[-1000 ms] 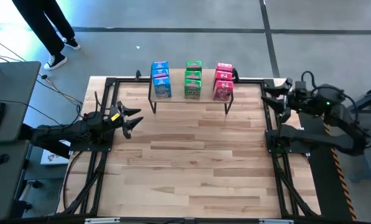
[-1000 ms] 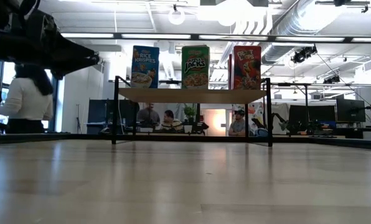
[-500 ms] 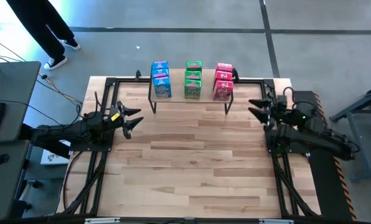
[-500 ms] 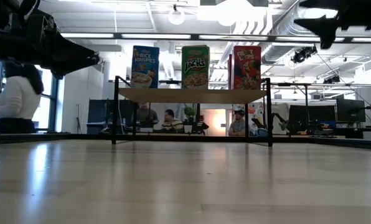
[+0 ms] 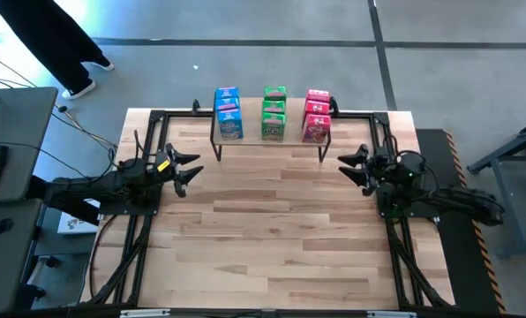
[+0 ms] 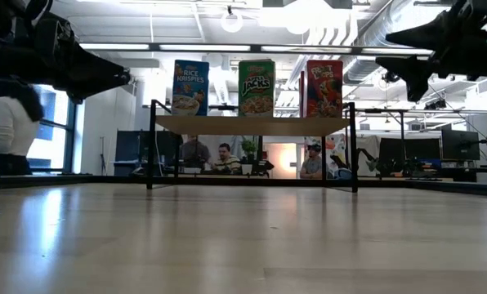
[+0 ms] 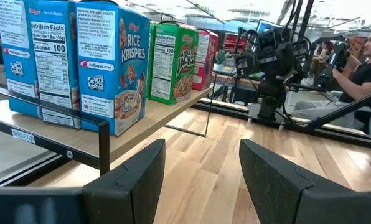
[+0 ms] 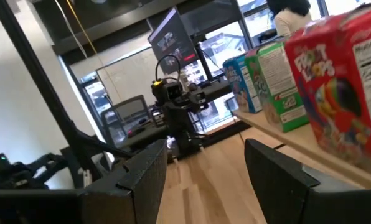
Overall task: Stack cereal on shelf
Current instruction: Return to Home Position
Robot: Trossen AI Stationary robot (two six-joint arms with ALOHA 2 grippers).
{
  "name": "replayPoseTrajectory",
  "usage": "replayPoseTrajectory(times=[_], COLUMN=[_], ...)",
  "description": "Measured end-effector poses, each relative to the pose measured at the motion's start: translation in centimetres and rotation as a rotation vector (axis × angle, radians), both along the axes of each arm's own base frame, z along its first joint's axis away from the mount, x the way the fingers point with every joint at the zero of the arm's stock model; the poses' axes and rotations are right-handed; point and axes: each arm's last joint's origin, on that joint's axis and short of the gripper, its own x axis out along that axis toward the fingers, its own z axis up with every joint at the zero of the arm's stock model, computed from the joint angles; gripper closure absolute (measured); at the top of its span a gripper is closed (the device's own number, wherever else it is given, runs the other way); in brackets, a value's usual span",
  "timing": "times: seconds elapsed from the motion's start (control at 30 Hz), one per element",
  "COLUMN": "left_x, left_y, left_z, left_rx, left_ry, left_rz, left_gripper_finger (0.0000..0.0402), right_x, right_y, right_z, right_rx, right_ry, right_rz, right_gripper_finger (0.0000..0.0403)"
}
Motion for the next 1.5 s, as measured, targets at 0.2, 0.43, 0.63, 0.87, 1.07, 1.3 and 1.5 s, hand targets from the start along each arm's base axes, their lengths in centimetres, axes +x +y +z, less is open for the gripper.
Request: replayPoseTrajectory(times=[0.2,0.43,0.63,0.87,1.07,1.3,1.5], left_x=[0.0,0.0,0.0,0.0,0.0,0.0,0.0], left_y=[0.0,0.0,0.0,0.0,0.0,0.0,0.0], left_z=[0.0,0.0,0.0,0.0,0.0,0.0,0.0], left_rx=[0.0,0.042,0.146,0.139,0.139,0.139,0.139], left_ry=[0.0,0.016,0.056,0.053,0.054,0.054,0.053], left_rz=[0.0,0.001,0.005,0.005,0.005,0.005,0.005], left_gripper_finger=[0.0204,0.0204,0.0204,0.0204,0.0204,0.0204,0.0204], right_x=[0.3,0.4,0.5,0.5,0.5,0.5,0.5], right_y=[0.2,0.6,0.7,0.7,0.7,0.7,0.7], right_z=[-1.3,-1.8,-3.0,-3.5,-3.7,-3.7,-3.7], right_rx=[0.019,0.005,-0.004,0.002,-0.054,-0.061,-0.063], right_ry=[0.002,0.06,0.183,0.235,0.258,0.259,0.259], right_rz=[0.032,0.059,0.058,0.058,0.056,0.056,0.056], right_gripper_finger=[0.0194,0.0194,0.0194,0.0194,0.0194,0.0194,0.0194])
